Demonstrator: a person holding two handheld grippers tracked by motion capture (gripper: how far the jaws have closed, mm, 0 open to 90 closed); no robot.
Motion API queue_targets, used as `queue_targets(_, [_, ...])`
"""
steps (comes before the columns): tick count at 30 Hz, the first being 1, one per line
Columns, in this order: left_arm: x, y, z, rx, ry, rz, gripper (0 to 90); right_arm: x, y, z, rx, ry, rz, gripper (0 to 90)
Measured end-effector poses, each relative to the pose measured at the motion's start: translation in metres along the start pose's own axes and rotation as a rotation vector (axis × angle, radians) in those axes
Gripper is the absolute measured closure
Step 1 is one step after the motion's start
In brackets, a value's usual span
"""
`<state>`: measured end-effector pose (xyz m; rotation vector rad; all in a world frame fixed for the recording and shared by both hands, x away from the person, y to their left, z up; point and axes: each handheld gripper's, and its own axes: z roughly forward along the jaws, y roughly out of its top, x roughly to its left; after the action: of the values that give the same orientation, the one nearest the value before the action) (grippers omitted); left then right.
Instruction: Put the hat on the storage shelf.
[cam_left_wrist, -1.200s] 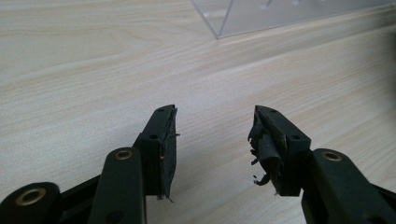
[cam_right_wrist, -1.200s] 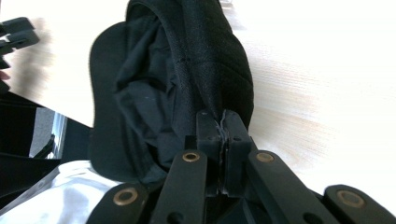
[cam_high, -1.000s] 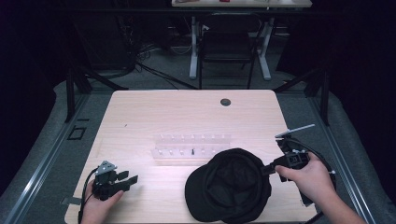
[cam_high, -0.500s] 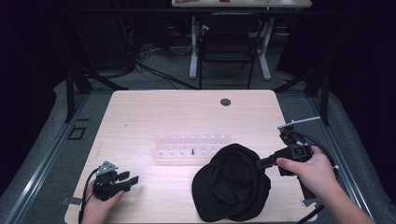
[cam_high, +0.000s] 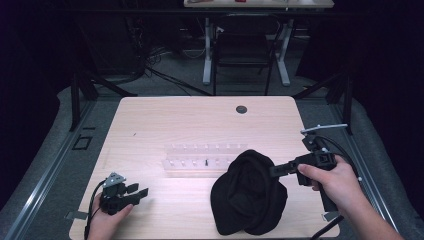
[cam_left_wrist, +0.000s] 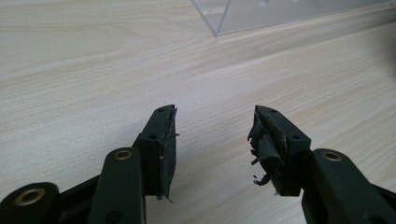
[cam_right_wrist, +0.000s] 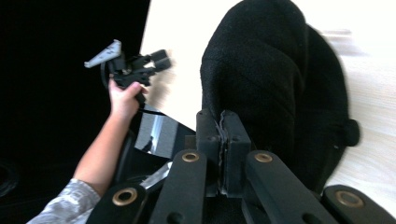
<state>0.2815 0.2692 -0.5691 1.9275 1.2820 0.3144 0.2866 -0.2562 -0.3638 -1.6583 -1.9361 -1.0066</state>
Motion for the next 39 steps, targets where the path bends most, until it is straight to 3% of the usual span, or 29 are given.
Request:
queue_targets(8, [0.000,0.000,0.000,0.001,0.000,-0.003,50.1,0.014,0.002,-0.012,-0.042,0.051,-0.016,88.7])
queue_targets(20, [-0.001,0.001,0.001,0.001,0.003,0.005,50.0,0.011,0.007,-0.030,-0.108,0.105,0.002,88.7])
queue_targets(27, [-0.007,0.003,0.000,-0.020,-0.024,0.002,50.0,0.018,0.010,-0.034,-0.148,0.150,-0.009,88.7])
queue_targets(34, [-0.016,0.007,-0.002,-0.030,-0.058,0.029,50.6,0.028,0.016,-0.034,-0.173,0.164,-0.030,88.7])
queue_targets(38, [-0.028,0.013,-0.001,-0.028,-0.064,0.076,52.5,0.035,0.021,-0.034,-0.188,0.163,-0.040,88.7])
queue_targets(39, [-0.029,0.014,-0.002,-0.024,-0.081,0.075,53.7,0.035,0.022,-0.034,-0.192,0.163,-0.037,88.7])
